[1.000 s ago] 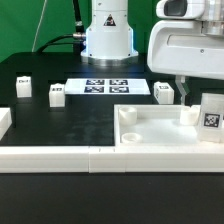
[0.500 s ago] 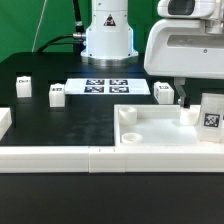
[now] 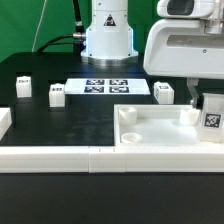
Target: Assemble one leg
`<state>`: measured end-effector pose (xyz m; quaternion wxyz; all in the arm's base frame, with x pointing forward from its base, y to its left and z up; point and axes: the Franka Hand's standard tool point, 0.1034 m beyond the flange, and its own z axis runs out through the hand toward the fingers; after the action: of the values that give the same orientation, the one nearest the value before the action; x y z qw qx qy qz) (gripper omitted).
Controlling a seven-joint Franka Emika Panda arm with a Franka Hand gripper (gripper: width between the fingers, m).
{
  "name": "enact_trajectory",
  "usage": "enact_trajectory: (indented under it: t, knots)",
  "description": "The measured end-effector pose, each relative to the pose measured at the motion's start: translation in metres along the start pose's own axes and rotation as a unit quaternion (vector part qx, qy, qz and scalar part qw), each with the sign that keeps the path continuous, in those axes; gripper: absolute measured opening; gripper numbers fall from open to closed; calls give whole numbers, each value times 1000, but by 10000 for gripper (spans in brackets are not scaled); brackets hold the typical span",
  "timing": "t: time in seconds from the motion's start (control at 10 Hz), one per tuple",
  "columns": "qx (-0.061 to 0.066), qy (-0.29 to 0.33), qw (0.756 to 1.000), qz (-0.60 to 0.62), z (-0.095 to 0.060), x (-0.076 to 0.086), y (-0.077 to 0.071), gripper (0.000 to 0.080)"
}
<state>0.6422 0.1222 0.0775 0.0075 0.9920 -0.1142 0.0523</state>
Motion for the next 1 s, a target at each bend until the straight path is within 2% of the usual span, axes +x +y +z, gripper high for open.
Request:
enact_trajectory:
  t: [0.2,0.5,1.0]
  knots:
    - [0,0,1000,31,0,1,3,291]
    - [2,-3,981,194,1,1,5,291]
    - [-3,-9,905,426,2,-1,7,292]
